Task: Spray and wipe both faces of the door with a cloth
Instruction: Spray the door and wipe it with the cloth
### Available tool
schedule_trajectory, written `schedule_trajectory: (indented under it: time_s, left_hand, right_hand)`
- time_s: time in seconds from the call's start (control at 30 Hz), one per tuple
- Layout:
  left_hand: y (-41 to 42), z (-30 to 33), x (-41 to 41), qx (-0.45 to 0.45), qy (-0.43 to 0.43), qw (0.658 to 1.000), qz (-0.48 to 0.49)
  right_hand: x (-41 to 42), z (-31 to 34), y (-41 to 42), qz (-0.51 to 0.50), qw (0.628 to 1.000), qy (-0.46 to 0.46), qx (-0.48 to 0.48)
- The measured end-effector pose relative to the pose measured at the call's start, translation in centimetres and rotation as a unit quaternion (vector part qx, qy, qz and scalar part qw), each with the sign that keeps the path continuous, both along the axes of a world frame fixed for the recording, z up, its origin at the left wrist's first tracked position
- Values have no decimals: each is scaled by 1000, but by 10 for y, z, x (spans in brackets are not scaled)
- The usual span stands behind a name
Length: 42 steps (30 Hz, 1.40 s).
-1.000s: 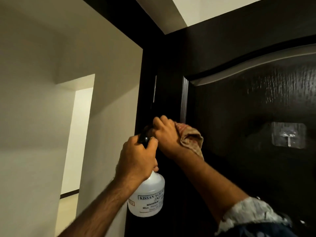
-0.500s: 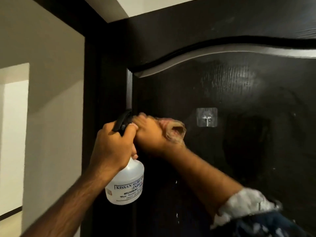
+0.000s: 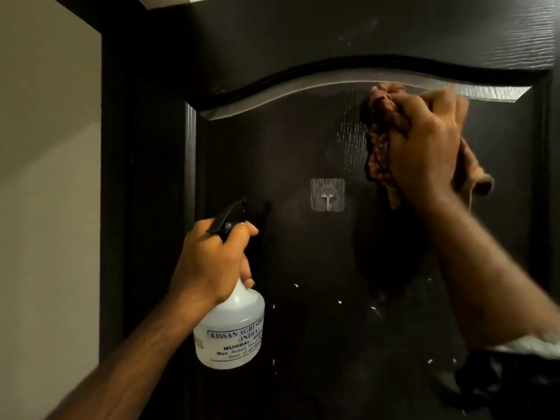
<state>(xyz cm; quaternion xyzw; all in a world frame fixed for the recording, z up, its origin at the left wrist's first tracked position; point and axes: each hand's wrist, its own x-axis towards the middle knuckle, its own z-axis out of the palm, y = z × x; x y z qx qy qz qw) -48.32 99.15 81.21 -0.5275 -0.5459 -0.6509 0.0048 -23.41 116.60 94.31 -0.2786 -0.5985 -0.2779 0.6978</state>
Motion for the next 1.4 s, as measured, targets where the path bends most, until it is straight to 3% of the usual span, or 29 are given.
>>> schedule_trajectory:
  time_s: [0.17,0.33,0.47,0.73,0.97,1.07,1.27,1.4]
  left_hand:
    - [18,1,28,-36,-2,999,-40]
    - [28,-3,54,-101,9,993,-66]
    - [27,-14,71,-142,34,989,-36]
    - [17,-5,56,-99,3,995,28]
    - [-1,-11,35,-77,22,995,62]
    - [-7,-15,25,-73,21,995,57]
    - [-15,-21,21,-84,6,996,33]
    - [-23,-27,22,-102,-4,995,16]
  right_hand:
    - [-23,-105,-6,1,996,73,-48]
    - [-47,-208,-13,-11,998,17,-59]
    - [-51,-248,-12,-13,998,-44,-39]
    - [-84,-211,-30,-45,995,-82,31]
    - [-157,-128,-42,-101,994,33,20]
    - [-164,-134,-36,-93,993,44,63]
    - [-134,-168,-19,-45,990,-80,108]
    - [-124,-174,-23,-63,995,-28,71]
